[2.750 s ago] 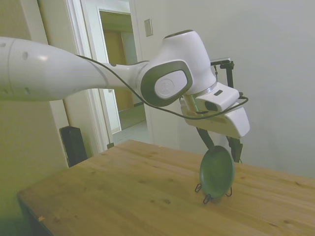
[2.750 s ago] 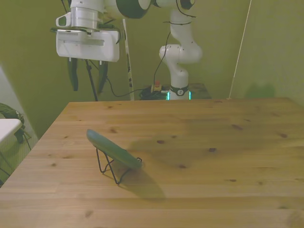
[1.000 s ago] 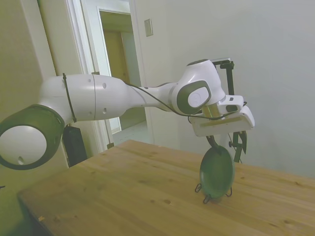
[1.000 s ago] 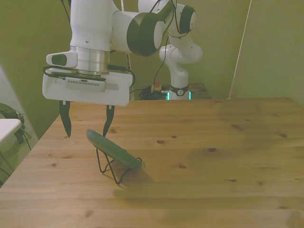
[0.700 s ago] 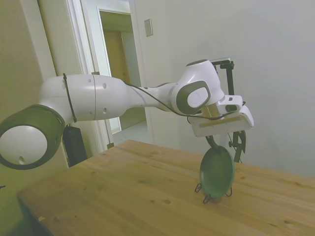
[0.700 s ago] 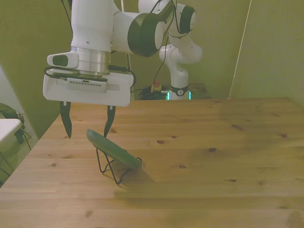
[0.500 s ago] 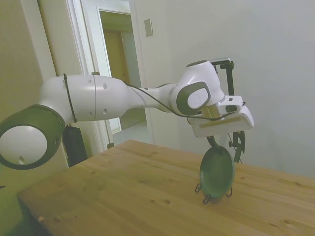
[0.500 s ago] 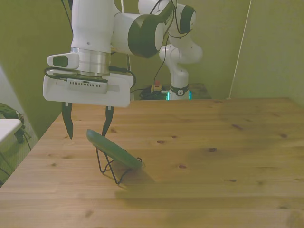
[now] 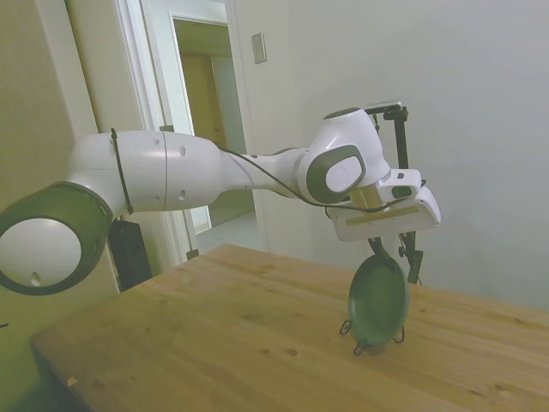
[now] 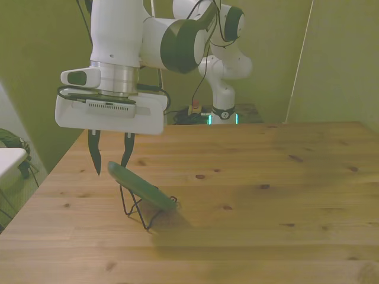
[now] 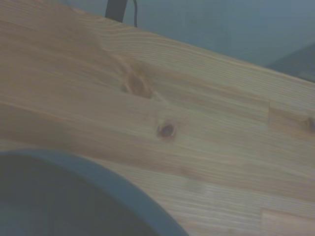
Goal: Unload the plate
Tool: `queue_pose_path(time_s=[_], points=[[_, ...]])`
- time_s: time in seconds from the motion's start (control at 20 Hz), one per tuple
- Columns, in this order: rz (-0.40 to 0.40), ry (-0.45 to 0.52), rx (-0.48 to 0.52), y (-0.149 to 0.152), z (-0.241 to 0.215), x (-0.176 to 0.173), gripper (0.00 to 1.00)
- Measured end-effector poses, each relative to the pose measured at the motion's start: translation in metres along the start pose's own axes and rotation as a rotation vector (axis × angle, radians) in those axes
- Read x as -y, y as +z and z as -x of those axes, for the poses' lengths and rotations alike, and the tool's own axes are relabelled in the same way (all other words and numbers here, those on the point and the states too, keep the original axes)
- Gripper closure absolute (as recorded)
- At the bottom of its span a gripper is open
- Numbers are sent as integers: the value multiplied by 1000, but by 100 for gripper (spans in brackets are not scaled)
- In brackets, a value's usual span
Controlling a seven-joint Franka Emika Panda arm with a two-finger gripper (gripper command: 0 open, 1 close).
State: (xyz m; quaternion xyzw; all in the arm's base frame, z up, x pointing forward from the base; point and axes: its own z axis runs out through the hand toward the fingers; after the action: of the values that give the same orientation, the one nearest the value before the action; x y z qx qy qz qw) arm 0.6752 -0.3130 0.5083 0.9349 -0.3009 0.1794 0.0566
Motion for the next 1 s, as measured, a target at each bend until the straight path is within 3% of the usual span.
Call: queue_pose_path(time_s=[0.6,0.8,1.0], points=[[-9,-8,-19,-13,-1,7,100],[-26,-16,-51,-39,-3,14,100],[-76,-40,-91,-91,2,40,100]])
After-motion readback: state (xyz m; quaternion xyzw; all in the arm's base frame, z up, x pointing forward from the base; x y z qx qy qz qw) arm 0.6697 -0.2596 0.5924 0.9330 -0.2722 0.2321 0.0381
